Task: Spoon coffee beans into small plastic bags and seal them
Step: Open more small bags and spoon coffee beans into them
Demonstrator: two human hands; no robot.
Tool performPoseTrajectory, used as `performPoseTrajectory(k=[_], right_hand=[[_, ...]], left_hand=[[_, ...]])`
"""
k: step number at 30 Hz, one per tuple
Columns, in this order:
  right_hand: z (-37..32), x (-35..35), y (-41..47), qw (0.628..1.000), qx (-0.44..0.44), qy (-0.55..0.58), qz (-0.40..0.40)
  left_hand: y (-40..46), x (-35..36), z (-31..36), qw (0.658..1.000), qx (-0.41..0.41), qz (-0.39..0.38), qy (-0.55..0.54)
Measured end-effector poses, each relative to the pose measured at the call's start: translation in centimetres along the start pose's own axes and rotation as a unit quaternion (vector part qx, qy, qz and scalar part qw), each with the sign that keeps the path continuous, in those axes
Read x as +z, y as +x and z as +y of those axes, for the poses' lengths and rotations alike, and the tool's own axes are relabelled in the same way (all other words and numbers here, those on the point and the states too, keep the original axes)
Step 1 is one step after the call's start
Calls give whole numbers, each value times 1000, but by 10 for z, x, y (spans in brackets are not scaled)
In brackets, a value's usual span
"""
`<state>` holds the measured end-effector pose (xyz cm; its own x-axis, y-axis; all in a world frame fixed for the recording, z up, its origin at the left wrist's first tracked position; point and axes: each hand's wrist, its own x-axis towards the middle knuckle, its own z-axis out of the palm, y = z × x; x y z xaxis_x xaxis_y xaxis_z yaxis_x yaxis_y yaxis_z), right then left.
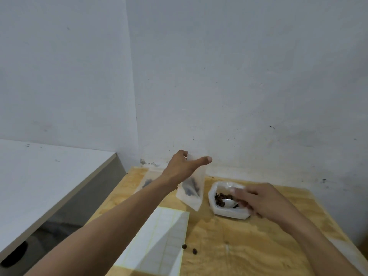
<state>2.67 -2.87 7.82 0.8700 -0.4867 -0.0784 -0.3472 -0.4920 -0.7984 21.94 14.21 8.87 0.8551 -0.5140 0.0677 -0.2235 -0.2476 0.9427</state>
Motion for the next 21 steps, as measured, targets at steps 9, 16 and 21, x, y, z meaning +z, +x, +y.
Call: performPoseTrajectory(k=[9, 16, 21], right_hand=[[-40, 47, 9, 978, -64, 190, -55], [-43, 51, 12, 971, -43, 222, -84], [-61, 46, 13, 949, -65, 308, -6]], left_hand=[[-13, -8, 19, 1000, 26, 13, 2], [-17, -42, 1, 997, 53, 7, -63], [-29, -41, 1, 992, 103, -9, -66]])
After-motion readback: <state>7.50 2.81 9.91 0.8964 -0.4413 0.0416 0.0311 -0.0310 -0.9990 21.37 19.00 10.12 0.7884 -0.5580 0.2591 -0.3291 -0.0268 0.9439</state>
